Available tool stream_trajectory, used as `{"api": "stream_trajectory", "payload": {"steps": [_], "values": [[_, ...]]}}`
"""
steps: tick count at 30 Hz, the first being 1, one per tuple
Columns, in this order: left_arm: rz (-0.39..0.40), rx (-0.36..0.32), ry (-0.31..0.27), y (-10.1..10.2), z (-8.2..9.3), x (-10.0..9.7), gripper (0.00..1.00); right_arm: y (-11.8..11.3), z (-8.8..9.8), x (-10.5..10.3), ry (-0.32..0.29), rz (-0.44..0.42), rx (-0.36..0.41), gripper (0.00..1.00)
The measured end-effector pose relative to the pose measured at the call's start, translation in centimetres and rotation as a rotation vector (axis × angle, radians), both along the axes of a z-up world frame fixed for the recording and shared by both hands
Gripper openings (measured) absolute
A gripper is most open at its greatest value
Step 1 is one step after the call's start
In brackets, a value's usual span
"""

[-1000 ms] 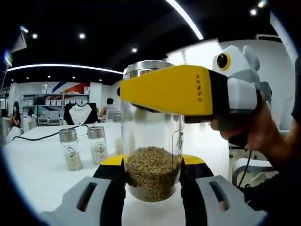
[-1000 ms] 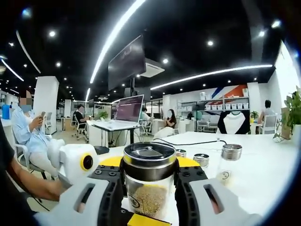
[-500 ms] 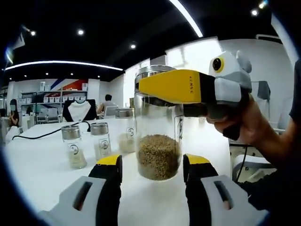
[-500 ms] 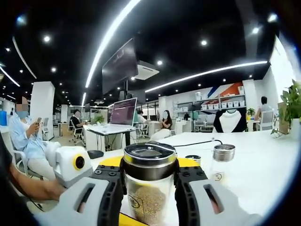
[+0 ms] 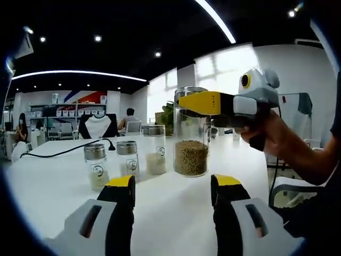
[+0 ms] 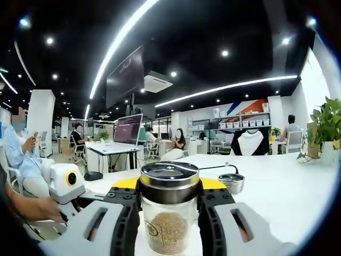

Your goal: Rotate the seasoning bottle until the label or dispensing opening points toward the visible target arrow and the bottle remains upright within the marked orientation range

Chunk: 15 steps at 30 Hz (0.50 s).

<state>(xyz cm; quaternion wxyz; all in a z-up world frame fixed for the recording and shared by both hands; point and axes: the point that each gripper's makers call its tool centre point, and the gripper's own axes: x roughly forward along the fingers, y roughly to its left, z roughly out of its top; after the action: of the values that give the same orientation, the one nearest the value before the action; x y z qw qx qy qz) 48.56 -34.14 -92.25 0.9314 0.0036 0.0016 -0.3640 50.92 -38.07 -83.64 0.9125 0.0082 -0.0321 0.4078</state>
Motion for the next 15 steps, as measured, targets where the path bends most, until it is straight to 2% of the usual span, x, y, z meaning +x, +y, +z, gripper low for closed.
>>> {"api": "stream_trajectory", "payload": {"steps": [9,15], "values": [[0.044,0.029,0.007,1.2,-0.5,0.7,0.79,-1.8,0.2,1.6,0.004,-0.045,-0.002,0.38],[0.075,0.079,0.009,1.7,-1.2,1.1,0.91,-3.0,0.2,2.6,0.001,-0.067,-0.007,0.38]]}}
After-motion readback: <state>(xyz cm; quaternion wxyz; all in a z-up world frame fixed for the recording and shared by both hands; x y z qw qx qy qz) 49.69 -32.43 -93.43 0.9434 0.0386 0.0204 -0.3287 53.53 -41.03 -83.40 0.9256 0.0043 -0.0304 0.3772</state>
